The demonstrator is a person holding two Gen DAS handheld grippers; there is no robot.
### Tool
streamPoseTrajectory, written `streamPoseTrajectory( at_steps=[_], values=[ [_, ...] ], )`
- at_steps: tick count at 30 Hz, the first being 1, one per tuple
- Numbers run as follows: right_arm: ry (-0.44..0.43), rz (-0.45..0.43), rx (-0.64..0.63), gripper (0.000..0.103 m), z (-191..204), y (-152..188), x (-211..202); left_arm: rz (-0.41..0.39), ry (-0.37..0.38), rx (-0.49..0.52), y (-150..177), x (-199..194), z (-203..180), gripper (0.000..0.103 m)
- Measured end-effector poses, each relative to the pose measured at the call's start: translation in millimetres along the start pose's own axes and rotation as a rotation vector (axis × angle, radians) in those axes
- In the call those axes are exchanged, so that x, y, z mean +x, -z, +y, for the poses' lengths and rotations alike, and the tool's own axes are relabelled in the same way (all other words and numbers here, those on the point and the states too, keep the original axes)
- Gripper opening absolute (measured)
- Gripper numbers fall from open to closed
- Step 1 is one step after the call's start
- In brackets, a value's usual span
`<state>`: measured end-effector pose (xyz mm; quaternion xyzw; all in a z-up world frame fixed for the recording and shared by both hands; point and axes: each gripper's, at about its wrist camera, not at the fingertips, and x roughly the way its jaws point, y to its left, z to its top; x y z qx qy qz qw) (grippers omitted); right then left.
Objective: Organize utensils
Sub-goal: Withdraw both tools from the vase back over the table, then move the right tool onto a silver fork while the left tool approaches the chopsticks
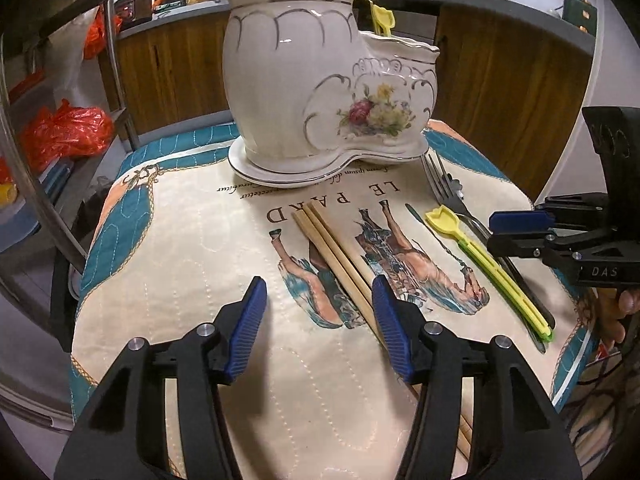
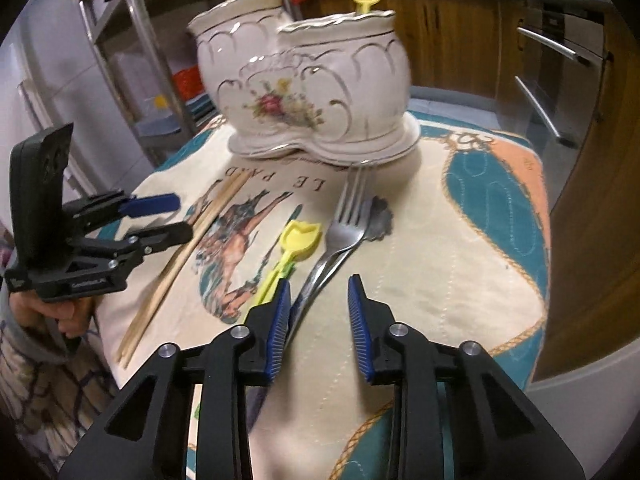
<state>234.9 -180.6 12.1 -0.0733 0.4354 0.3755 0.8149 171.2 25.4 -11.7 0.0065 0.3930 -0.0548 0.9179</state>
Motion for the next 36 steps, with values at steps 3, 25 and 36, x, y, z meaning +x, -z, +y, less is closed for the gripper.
streamPoseTrajectory(
  at_steps=[3,25,36],
  values=[
    [-0.001,0.007,-0.026,0.02,4.6,1.4,0.6,0.0,0.001,0.007,0.6,-0.2,-1.0,0.054],
    [0.067,0.017,-0.001,0.01,-27.0,5.6,-14.2,0.019,-0.009,0.045,8.7,-3.9,12.2,0.047],
    [0.1,0.021,-0.011,0.014,-24.8,4.2,-8.9,0.008,0.058,0.008,4.9,-6.6,11.7,0.047]
  ],
)
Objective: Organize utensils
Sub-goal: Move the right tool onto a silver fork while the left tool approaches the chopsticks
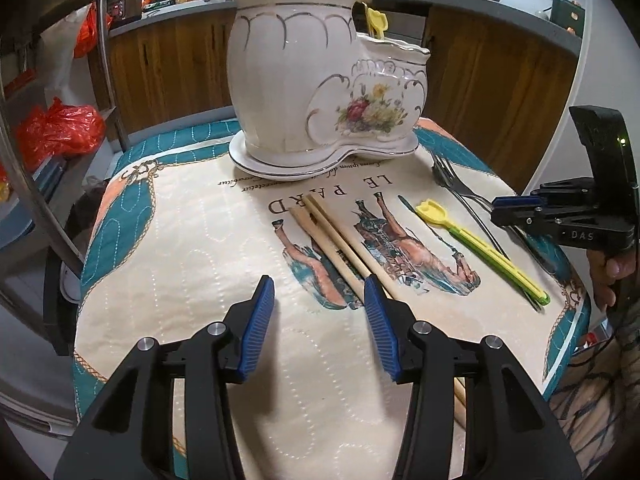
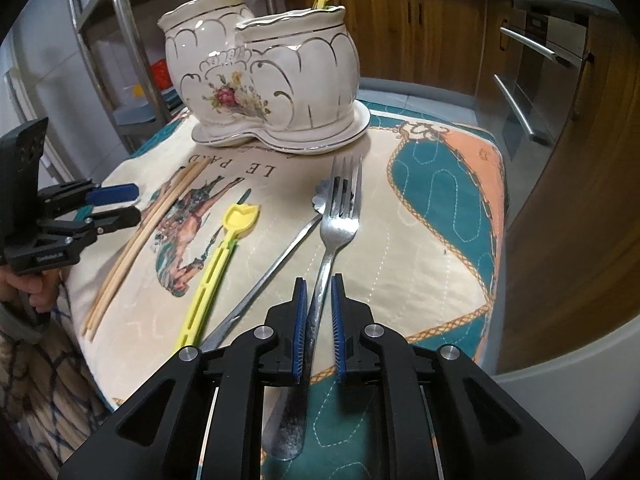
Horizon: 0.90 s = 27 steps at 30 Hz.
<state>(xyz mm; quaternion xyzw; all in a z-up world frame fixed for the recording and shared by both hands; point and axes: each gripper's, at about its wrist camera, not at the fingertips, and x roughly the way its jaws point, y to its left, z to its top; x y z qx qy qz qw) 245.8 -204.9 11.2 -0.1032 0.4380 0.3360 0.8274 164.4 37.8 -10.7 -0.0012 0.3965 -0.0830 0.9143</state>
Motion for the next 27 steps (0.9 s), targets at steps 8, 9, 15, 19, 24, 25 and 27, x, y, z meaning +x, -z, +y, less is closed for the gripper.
streamPoseTrajectory(
  at_steps=[8,9,15,19,24,25,27],
  values=[
    [-0.002,-0.007,-0.006,0.015,-1.0,1.2,-1.0,0.018,-0.029,0.023,-1.5,6.3,-10.2,0.047],
    [-0.001,-0.007,-0.012,0.015,-0.7,1.3,-1.1,0.019,-0.03,0.028,-1.4,6.2,-9.9,0.047],
    [-0.014,0.006,-0.005,0.015,-2.8,-0.9,-0.7,0.061,-0.004,0.076,-2.8,3.0,-7.5,0.036],
    [-0.004,0.02,-0.007,0.015,-1.7,-1.2,-0.7,0.094,0.026,0.081,-2.8,0.5,-0.2,0.029],
    [-0.002,0.11,-0.022,0.015,-1.4,-13.1,4.8,0.146,0.053,0.12,-11.7,7.9,-3.0,0.017],
    [0.001,0.137,-0.035,0.015,-0.6,-16.3,6.6,0.157,0.047,0.137,-14.8,10.2,-4.2,0.017],
    [0.0,0.18,-0.05,0.015,0.2,-20.7,9.3,0.177,0.046,0.158,-19.8,14.0,-4.0,0.016]
  ],
)
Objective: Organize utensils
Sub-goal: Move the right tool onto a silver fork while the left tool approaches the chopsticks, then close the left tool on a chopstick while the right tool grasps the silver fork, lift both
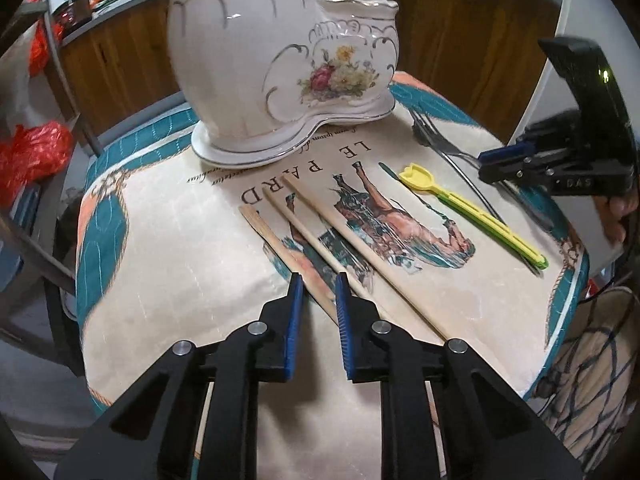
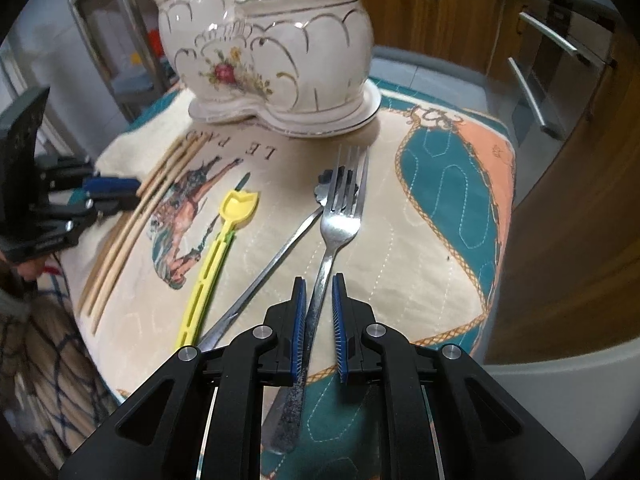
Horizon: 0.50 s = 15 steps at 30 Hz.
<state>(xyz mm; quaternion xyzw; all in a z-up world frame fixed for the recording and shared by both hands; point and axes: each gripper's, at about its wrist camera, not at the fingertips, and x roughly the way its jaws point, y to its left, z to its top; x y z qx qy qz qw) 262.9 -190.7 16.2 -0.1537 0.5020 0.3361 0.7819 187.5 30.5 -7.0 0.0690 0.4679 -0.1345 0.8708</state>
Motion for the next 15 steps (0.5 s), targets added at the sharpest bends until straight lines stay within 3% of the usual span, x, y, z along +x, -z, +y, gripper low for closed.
streamPoseTrajectory(
  at_steps=[4,11,15],
  values=[
    [-0.006,0.089,-0.016,0.015,0.5,-11.9,5.3,0.042,0.019,0.017,-9.3,4.0,7.7,0.015],
    [0.07,0.176,-0.06,0.014,6.6,-21.1,9.8,0.11,-0.008,0.093,-12.5,5.9,7.7,0.013],
    [0.065,0.192,-0.024,0.016,-1.5,-21.4,10.2,0.168,0.013,0.032,-10.3,3.1,16.7,0.018]
  ],
)
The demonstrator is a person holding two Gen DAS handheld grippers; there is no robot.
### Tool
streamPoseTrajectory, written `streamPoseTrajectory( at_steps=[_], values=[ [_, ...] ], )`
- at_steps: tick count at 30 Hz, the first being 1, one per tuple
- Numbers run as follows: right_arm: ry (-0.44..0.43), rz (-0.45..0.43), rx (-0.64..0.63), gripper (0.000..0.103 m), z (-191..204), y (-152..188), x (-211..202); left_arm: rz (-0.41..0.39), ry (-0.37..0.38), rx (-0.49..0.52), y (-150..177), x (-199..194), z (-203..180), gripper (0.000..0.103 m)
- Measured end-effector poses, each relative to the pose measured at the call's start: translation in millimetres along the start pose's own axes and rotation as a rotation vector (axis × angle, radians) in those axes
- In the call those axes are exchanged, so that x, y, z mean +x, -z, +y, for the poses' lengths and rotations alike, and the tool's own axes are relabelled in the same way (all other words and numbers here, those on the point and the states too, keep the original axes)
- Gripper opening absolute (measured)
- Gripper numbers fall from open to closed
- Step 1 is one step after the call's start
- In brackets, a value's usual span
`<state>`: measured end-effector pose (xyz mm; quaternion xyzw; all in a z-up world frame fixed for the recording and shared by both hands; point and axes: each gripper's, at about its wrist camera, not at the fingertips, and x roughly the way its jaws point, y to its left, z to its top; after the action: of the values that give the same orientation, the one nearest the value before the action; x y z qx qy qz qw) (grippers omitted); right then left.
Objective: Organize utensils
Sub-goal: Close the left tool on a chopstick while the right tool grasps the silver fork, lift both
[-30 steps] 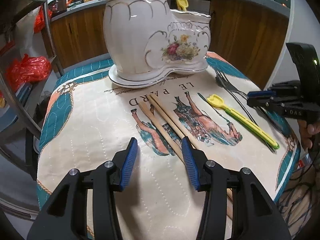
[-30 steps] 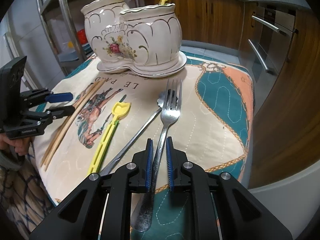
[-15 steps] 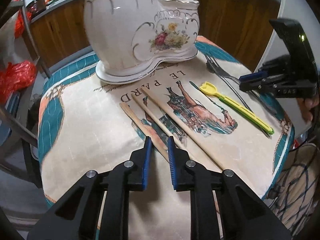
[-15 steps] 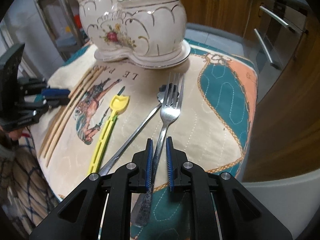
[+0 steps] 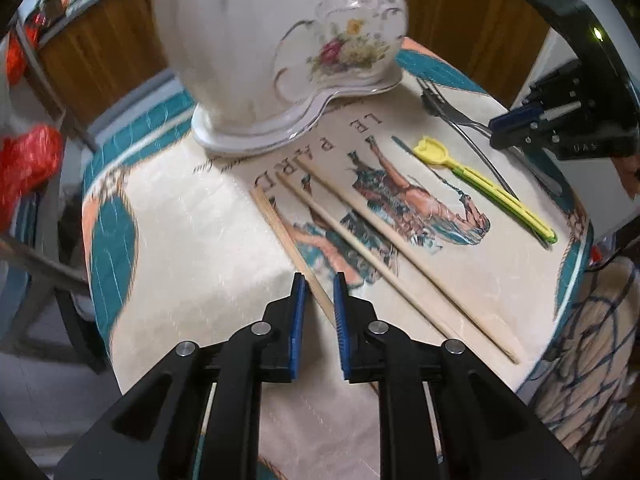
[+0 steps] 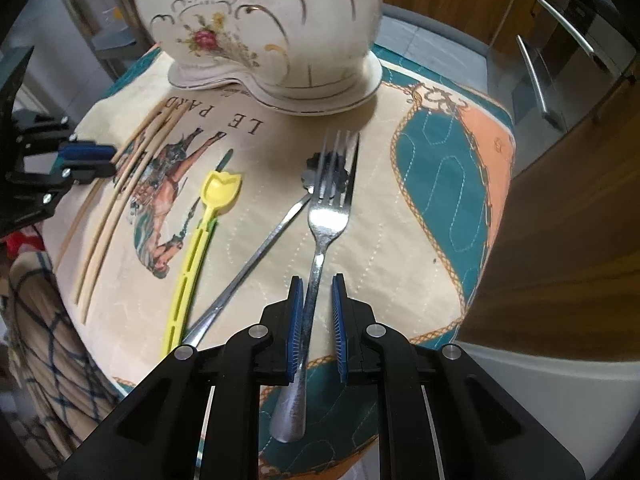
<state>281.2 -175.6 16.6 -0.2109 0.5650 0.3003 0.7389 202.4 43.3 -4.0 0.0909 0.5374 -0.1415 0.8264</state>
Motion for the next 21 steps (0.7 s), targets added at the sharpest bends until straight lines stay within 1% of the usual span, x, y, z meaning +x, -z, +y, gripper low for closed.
streamPoseTrajectory(
  at_steps=[2,3,7,8,10,12,13,14,15,17,18,19,20,21],
  values=[
    [-0.006,0.012,0.018,0.017,-3.0,-1.9,1.0,0.025,0.001,-0.021,1.3,-1.4,3.0,0.029],
    [0.0,0.021,0.022,0.018,-3.3,-3.3,1.7,0.042,0.0,-0.036,0.9,-1.6,4.5,0.031],
    [0.037,0.081,0.037,0.02,-0.6,-12.9,5.0,0.123,0.012,-0.093,-3.9,0.1,7.2,0.046],
    [0.049,0.094,0.036,0.021,0.6,-14.7,6.1,0.14,0.009,-0.105,-5.7,1.7,5.8,0.048],
    [0.095,0.126,0.026,0.025,5.1,-19.4,8.4,0.185,-0.019,-0.127,-10.9,4.6,3.5,0.048],
    [0.126,0.142,0.027,0.027,7.0,-22.2,9.8,0.211,-0.045,-0.148,-18.4,8.3,-3.6,0.048],
    [0.13,0.144,0.028,0.027,7.7,-21.3,9.3,0.22,-0.066,-0.156,-21.0,9.7,-5.6,0.047],
    [0.133,0.143,0.03,0.027,7.2,-21.0,9.4,0.219,-0.071,-0.162,-24.2,10.3,-9.0,0.042],
    [0.132,0.139,0.033,0.027,6.3,-20.1,9.3,0.219,-0.075,-0.171,-25.8,10.2,-10.5,0.038],
    [0.117,0.12,0.048,0.025,3.2,-17.2,8.9,0.216,-0.077,-0.172,-28.0,9.9,-15.2,0.023],
    [0.101,0.108,0.055,0.022,1.7,-15.1,8.4,0.214,-0.08,-0.167,-28.2,9.6,-18.1,0.019],
    [0.085,0.094,0.064,0.02,0.1,-12.4,7.4,0.21,-0.082,-0.161,-28.0,8.8,-20.9,0.013],
    [0.073,0.082,0.072,0.018,-0.4,-10.3,6.4,0.206,-0.085,-0.161,-29.4,8.2,-23.9,0.009],
    [0.057,0.067,0.08,0.011,-2.4,-6.9,4.8,0.199,-0.082,-0.167,-28.1,7.1,-24.4,0.008]
  ],
)
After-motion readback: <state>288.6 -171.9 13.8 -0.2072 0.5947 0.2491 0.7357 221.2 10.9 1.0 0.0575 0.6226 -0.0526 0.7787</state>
